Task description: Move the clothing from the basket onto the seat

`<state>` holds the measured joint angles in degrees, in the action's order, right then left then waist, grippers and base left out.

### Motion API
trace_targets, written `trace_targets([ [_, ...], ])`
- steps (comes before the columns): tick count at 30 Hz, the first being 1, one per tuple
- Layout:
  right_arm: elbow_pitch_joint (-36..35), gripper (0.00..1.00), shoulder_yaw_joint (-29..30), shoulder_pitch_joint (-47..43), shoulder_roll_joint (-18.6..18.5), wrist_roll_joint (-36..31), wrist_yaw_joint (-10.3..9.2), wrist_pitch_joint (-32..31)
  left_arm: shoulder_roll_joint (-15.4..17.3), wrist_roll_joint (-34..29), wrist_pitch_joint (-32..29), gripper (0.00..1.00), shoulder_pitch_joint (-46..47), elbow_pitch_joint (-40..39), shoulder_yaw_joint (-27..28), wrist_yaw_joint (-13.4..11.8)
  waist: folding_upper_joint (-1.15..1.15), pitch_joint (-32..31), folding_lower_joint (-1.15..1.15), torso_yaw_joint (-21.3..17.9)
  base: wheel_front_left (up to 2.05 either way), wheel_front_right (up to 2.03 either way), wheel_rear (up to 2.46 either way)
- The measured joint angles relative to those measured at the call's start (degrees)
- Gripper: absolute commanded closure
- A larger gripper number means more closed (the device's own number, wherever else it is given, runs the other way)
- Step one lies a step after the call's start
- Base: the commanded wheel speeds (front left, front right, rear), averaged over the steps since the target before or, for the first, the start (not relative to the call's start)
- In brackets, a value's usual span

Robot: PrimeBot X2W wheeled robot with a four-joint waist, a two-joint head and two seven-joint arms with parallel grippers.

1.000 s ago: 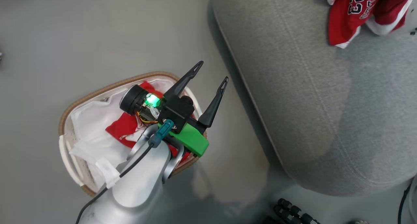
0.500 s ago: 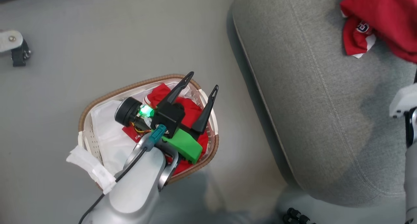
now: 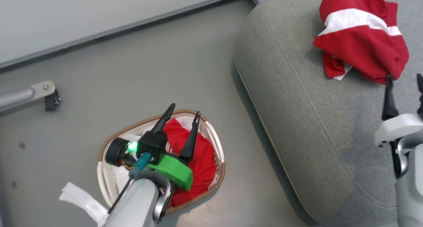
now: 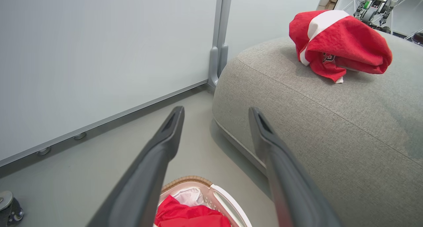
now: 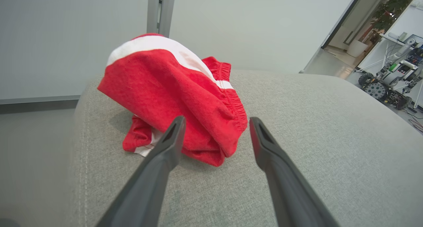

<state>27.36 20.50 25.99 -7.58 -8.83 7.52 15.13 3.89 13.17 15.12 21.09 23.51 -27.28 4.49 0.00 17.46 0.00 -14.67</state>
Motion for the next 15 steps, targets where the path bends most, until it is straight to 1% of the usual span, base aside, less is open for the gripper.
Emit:
trace_targets([
  [7, -3.82, 0.00, -7.34, -2.43, 1.45, 5.47, 0.00, 0.01, -0.34, -1.27, 0.00, 0.00, -4.39, -1.21, 5.33, -1.24, 0.00, -5.16, 0.00, 1.74, 0.00, 0.00, 0.00],
  [9, -4.57, 0.00, -9.49, -3.15, 2.30, 6.90, 0.00, 0.00, -0.36, -1.80, 0.00, 0.00, -5.63, -1.48, 7.66, -1.58, 0.00, -6.30, 0.00, 2.91, 0.00, 0.00, 0.00],
  [15, -5.97, 0.00, -13.54, -4.85, 4.12, 9.60, 0.00, 0.00, -0.37, -2.47, 0.00, 0.00, -8.86, -2.16, 13.94, -2.46, 0.00, -8.58, 0.00, 6.05, 0.00, 0.00, 0.00],
])
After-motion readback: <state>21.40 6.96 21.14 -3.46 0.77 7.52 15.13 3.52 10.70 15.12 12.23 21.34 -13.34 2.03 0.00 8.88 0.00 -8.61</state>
